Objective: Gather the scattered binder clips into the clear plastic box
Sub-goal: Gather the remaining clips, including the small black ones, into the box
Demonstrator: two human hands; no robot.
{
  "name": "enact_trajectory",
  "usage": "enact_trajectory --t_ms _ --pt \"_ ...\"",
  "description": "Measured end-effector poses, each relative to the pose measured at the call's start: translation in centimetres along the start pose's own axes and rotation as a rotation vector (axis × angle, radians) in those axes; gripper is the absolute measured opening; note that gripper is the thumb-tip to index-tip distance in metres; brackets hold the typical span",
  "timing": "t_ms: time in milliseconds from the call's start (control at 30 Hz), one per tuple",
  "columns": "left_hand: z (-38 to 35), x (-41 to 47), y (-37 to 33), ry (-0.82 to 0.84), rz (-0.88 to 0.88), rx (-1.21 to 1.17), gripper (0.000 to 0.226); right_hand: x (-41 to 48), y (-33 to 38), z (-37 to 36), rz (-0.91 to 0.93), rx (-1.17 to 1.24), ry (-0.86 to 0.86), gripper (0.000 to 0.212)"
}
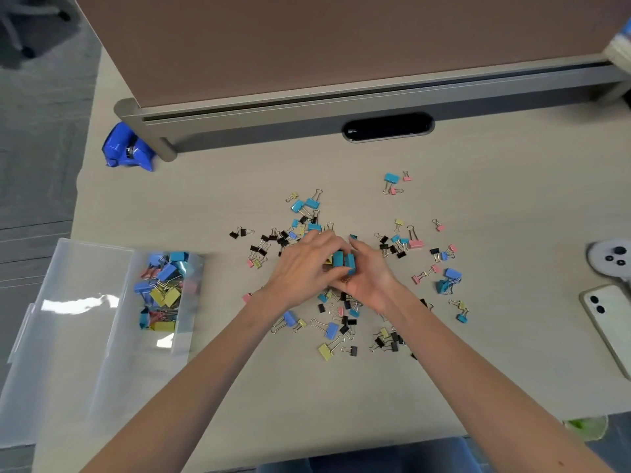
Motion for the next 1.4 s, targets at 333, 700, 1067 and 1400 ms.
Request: enact_trajectory --t_ms 333,700,1067,1400 --pt "2.3 -3.5 2.6 -0.092 0.150 -0.137 0.024 0.5 -1.8 -0.7 0.021 -0.178 -0.064 0.028" --pt "4.2 -15.0 11.0 -0.208 0.489 -0.447 0.019 1.6 -7.0 -7.8 0.057 -0.624 -0.043 0.022" --pt "7.0 -25.8 17.7 -0.426 0.614 -0.627 0.024 2.5 -13.3 -18.2 0.180 -0.894 0.073 0.024" --pt "7.6 -34.3 22.5 -0.633 0.772 -0.686 0.024 2.2 -19.5 -26.4 0.749 -1.753 0.194 0.019"
Point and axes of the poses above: each hand's wrist, its own x-axis towards the middle knuckle, its own z-axis out of the back of the hand, y = z × x, the point moved 10 cm from there along x, towards the middle knuckle, and after that the axes turned 1 degree about y, right-handed, at the moved point
